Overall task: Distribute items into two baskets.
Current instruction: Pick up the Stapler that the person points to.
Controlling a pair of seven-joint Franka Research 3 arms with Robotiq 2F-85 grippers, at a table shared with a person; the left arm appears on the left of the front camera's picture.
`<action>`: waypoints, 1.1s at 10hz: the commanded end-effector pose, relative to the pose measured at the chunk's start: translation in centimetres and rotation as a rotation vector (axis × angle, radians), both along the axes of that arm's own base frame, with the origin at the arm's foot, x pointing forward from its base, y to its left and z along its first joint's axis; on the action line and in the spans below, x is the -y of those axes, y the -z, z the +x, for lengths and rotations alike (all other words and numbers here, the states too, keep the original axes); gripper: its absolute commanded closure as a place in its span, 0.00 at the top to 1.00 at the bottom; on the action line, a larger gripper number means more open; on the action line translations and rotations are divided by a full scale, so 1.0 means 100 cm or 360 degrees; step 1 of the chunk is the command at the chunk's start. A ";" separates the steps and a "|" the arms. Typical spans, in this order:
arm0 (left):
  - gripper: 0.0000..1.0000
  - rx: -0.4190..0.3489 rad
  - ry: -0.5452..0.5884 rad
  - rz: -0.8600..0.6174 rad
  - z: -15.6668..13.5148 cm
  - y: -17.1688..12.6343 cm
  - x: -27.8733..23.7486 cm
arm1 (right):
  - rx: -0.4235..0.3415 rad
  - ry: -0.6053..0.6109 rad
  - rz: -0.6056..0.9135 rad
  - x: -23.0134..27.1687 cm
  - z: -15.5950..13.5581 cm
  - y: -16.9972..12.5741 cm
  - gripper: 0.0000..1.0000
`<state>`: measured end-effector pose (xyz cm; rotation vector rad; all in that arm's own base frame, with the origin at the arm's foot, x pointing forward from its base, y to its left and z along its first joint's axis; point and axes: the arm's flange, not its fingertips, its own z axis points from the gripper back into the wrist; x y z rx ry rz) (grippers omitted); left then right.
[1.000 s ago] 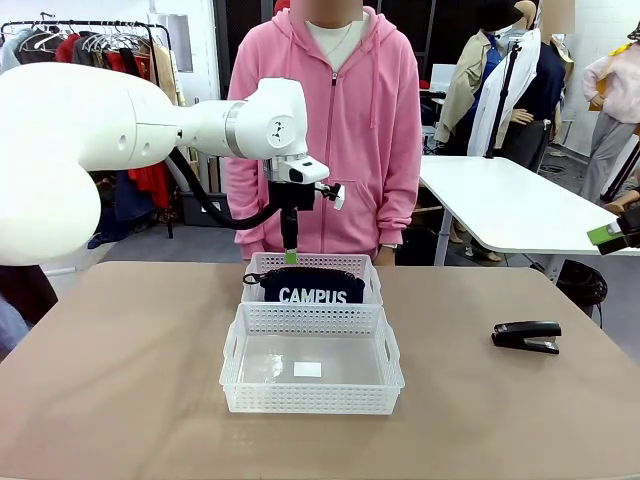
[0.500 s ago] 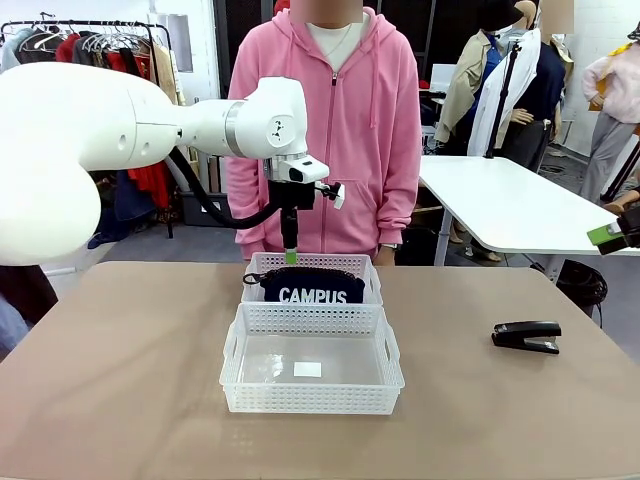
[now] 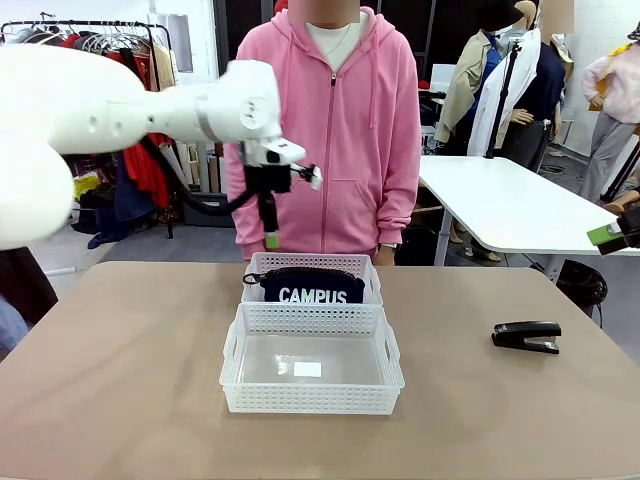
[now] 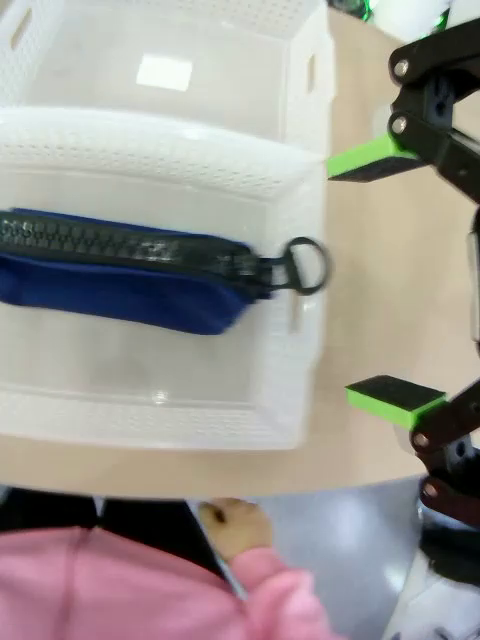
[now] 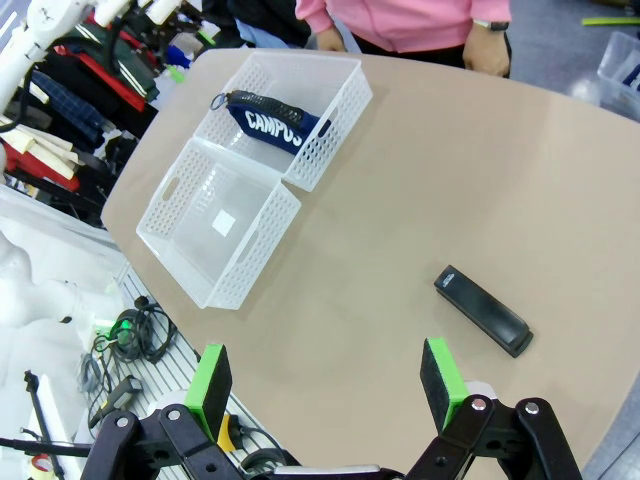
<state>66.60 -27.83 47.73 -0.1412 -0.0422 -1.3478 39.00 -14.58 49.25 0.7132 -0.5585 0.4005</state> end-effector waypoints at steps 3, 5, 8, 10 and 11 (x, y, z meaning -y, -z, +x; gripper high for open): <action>1.00 -0.0265 -0.0345 -0.0256 -0.050 -0.035 -0.106 | 0.0019 -0.0009 0.0021 -0.001 0.000 -0.002 1.00; 1.00 -0.0297 -0.0496 -0.0391 -0.069 -0.039 -0.166 | 0.0019 -0.0009 0.0021 -0.001 0.000 -0.002 1.00; 1.00 -0.0114 -0.0826 -0.0510 -0.110 -0.048 -0.245 | 0.0019 -0.0009 0.0021 -0.001 0.000 -0.002 1.00; 1.00 0.0044 -0.1065 -0.0733 -0.127 -0.041 -0.294 | 0.0019 -0.0009 0.0021 -0.001 0.000 -0.002 1.00; 1.00 0.0075 -0.1147 -0.0823 -0.143 -0.039 -0.317 | 0.0019 -0.0009 0.0021 -0.001 0.000 -0.002 1.00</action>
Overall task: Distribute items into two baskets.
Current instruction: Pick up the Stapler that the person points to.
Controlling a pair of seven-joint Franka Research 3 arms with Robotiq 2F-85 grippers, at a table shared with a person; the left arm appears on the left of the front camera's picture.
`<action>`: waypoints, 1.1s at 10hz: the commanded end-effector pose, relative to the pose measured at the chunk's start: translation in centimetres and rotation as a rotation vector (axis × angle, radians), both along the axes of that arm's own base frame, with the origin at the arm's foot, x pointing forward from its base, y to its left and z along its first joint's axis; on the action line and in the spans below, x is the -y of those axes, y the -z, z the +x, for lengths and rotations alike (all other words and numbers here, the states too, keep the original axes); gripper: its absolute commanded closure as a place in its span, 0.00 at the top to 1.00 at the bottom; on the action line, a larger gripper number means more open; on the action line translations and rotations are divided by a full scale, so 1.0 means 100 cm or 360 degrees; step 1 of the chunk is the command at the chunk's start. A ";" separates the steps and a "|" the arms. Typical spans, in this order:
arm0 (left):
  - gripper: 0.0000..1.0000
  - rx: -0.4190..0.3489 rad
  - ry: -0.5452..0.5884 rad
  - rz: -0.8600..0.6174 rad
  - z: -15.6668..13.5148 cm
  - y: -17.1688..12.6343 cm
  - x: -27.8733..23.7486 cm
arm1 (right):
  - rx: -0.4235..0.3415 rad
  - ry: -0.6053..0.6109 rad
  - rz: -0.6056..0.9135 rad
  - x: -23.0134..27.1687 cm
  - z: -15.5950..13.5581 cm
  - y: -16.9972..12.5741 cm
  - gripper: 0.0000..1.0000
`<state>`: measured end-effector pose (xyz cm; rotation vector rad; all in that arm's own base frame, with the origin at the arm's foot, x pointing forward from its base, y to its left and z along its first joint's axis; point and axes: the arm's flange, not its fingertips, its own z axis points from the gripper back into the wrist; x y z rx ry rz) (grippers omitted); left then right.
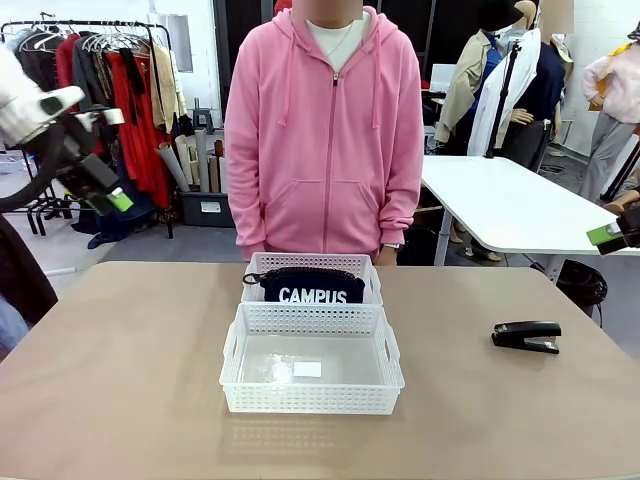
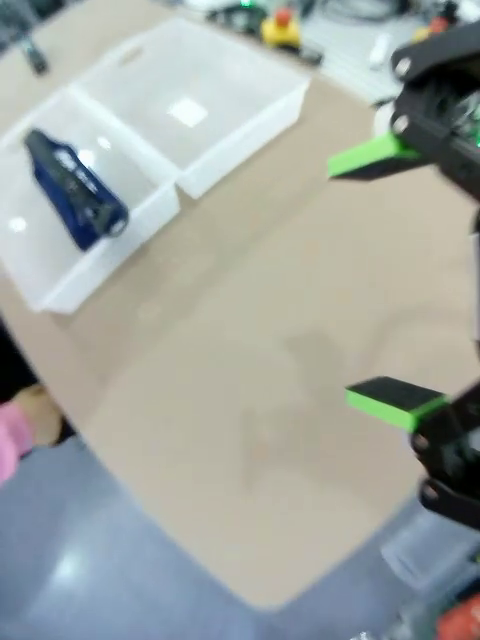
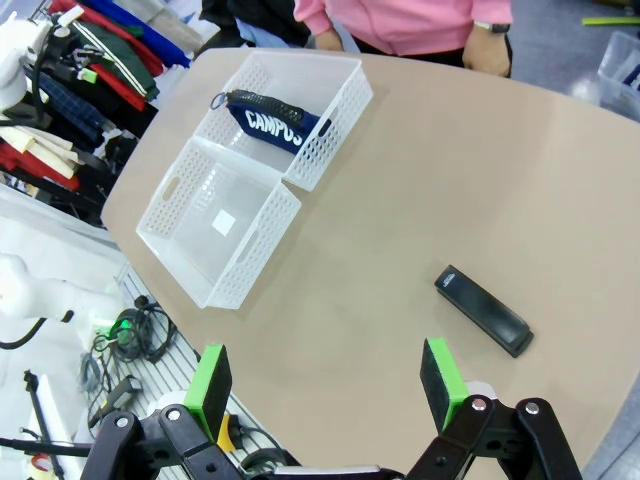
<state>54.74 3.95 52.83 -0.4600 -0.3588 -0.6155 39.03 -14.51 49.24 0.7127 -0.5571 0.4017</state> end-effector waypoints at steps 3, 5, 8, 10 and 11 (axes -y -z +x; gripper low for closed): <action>1.00 0.0246 -0.0208 -0.0366 -0.075 0.022 -0.063 | 0.0020 -0.0007 0.0022 0.000 0.000 -0.002 1.00; 1.00 0.0349 -0.0187 -0.0498 -0.097 0.016 -0.084 | 0.0020 -0.0007 0.0022 0.000 0.000 -0.002 1.00; 1.00 0.0387 -0.0150 -0.0559 -0.127 0.007 -0.088 | 0.0020 -0.0007 0.0022 0.000 0.000 -0.002 1.00; 1.00 0.0297 -0.0131 -0.0542 -0.141 0.015 -0.077 | 0.0020 -0.0007 0.0022 0.000 0.000 -0.002 1.00; 1.00 0.0276 -0.0137 -0.0538 -0.147 0.023 -0.071 | 0.0020 -0.0007 0.0022 0.000 0.000 -0.002 1.00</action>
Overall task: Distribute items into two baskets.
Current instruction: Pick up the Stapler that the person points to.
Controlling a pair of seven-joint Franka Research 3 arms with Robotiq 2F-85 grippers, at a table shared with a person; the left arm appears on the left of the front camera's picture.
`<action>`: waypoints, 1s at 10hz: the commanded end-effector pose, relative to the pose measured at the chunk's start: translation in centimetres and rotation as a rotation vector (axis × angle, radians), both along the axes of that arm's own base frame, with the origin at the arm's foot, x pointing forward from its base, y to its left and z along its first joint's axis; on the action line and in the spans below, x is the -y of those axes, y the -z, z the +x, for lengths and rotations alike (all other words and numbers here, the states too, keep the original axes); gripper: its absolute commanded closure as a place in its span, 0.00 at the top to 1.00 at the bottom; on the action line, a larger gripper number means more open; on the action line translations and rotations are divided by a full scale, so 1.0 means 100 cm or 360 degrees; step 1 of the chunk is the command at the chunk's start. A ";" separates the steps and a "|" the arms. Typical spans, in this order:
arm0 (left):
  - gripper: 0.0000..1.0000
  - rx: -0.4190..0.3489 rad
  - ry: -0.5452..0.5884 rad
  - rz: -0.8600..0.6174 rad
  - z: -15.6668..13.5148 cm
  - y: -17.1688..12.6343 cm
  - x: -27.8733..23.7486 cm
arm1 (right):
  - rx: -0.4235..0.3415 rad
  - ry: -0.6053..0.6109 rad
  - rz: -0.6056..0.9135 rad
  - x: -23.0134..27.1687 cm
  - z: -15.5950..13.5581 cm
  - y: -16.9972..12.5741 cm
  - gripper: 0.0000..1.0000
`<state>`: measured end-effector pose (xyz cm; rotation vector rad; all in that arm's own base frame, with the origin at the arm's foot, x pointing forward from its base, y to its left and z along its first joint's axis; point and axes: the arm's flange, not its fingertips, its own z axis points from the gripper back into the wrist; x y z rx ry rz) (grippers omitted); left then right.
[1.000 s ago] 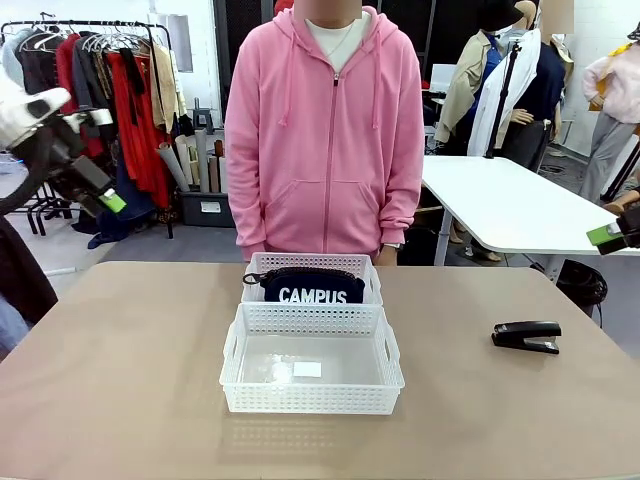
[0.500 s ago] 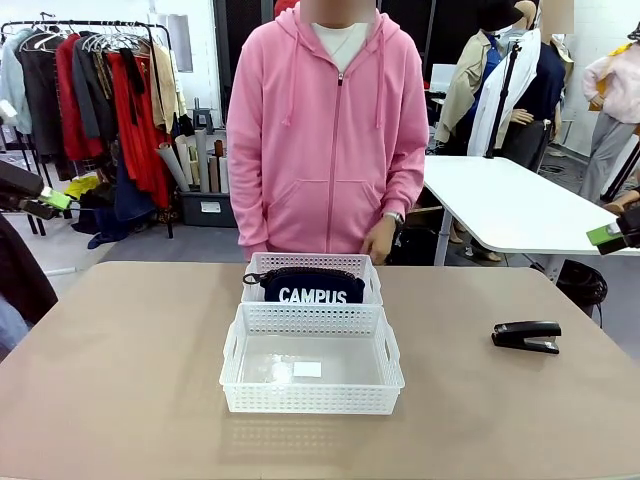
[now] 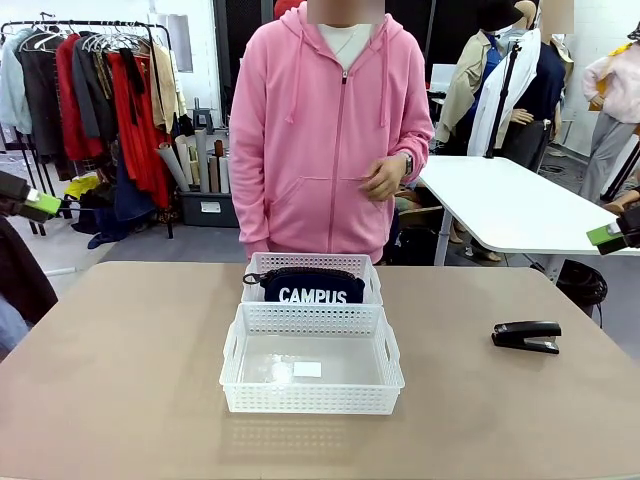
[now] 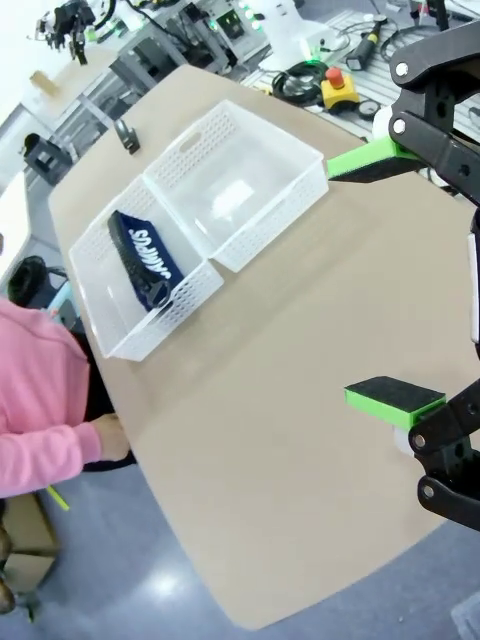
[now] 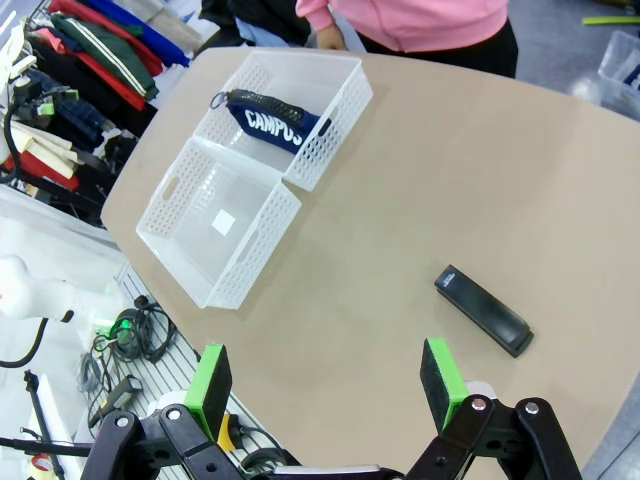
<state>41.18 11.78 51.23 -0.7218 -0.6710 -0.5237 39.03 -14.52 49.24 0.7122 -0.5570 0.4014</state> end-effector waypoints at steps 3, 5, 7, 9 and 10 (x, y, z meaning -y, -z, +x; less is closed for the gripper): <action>1.00 -0.0002 -0.0037 0.0031 -0.032 0.021 0.017 | 0.0020 -0.0008 0.0023 0.000 0.000 -0.002 1.00; 1.00 0.0005 -0.0025 0.0028 -0.034 0.023 0.017 | 0.0020 -0.0008 0.0023 0.000 0.000 -0.002 1.00; 1.00 -0.0012 -0.0025 0.0000 -0.030 0.022 0.015 | 0.0020 -0.0008 0.0023 0.000 0.000 -0.002 1.00; 1.00 -0.0012 -0.0025 0.0000 -0.030 0.022 0.015 | 0.0020 -0.0008 0.0023 0.000 0.000 -0.002 1.00; 1.00 -0.0012 -0.0025 0.0000 -0.030 0.022 0.015 | 0.0020 -0.0008 0.0023 0.000 0.000 -0.002 1.00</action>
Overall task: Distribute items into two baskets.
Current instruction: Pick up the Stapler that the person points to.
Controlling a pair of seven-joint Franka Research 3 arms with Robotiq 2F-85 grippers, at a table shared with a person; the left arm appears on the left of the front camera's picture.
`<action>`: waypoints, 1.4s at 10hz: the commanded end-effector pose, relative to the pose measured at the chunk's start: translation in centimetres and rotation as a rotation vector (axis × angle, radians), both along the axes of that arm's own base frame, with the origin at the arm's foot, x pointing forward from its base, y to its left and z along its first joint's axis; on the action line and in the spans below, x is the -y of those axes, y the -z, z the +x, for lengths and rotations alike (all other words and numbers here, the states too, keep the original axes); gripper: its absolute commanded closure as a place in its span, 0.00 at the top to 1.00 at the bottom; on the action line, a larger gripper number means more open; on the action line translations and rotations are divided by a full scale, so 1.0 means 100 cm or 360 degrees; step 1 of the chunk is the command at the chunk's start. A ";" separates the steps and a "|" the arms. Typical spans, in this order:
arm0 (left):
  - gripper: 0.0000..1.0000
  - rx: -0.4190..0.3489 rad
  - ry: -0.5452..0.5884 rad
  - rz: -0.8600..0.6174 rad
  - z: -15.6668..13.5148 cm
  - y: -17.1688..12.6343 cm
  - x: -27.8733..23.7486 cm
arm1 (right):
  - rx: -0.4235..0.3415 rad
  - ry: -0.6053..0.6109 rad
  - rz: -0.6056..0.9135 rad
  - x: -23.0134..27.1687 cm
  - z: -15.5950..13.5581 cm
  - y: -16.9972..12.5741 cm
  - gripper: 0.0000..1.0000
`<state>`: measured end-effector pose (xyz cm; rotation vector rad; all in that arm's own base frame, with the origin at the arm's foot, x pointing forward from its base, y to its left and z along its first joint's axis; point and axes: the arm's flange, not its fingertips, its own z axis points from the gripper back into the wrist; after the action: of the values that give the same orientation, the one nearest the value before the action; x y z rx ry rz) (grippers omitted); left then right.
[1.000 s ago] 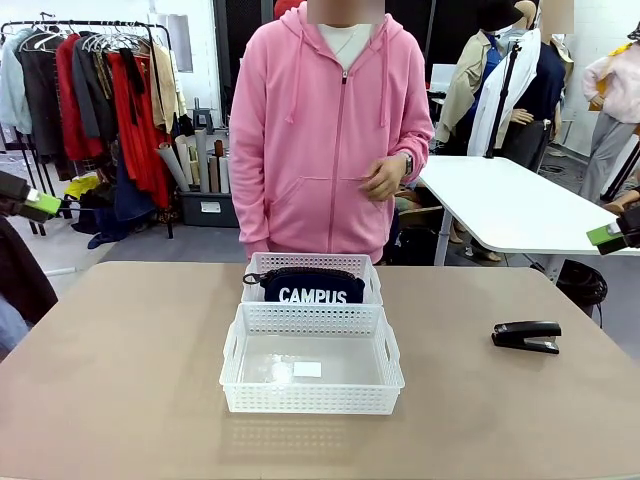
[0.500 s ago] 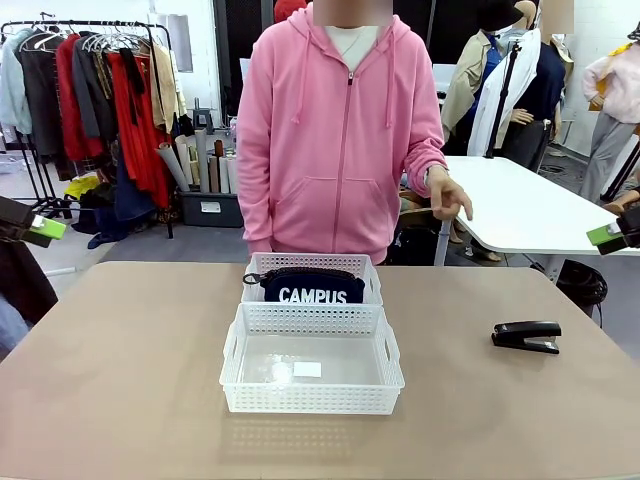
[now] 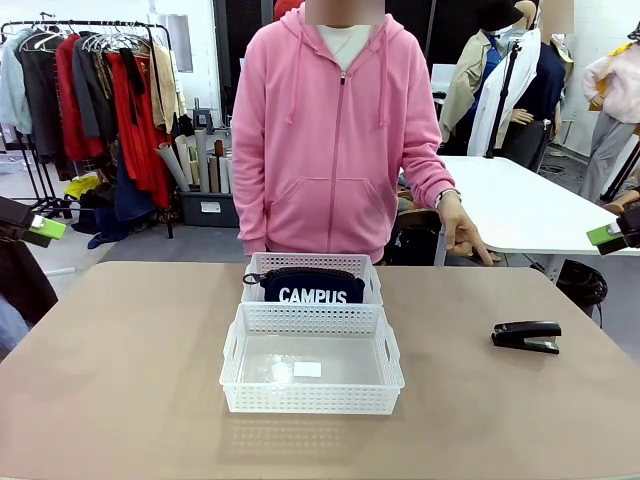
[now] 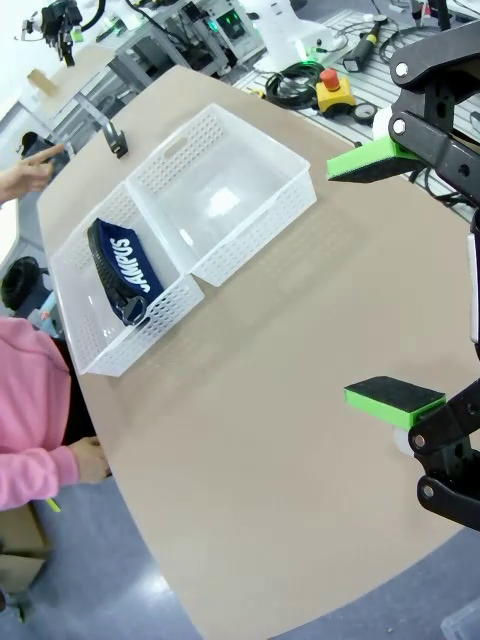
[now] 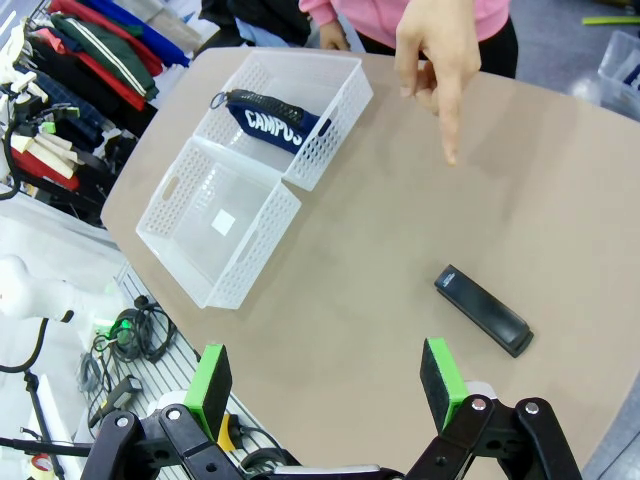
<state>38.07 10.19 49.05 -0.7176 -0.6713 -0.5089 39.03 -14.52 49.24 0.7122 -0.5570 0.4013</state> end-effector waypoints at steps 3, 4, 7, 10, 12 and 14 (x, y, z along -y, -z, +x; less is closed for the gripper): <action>1.00 -0.0004 -0.0002 -0.0001 0.001 0.000 0.000 | 0.0020 -0.0008 0.0023 0.000 0.000 -0.002 1.00; 1.00 -0.0004 -0.0002 -0.0001 0.001 0.000 0.000 | 0.0020 -0.0008 0.0023 0.000 0.000 -0.002 1.00; 1.00 -0.0004 -0.0002 -0.0001 0.001 0.000 0.000 | 0.0020 -0.0008 0.0023 0.000 0.000 -0.002 1.00; 1.00 -0.0004 -0.0002 -0.0001 0.001 0.000 0.000 | 0.0016 -0.0028 -0.0003 -0.004 0.008 -0.003 1.00; 1.00 -0.0004 -0.0002 -0.0001 0.001 0.000 0.000 | 0.0043 -0.0111 -0.0092 -0.015 0.038 -0.013 1.00; 1.00 -0.0004 -0.0002 -0.0001 0.001 0.000 0.000 | 0.0059 -0.0221 -0.0266 -0.032 0.061 -0.022 1.00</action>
<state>38.14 10.20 48.96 -0.7185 -0.6689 -0.5079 43.66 -11.25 51.19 0.6466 -0.5131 0.5209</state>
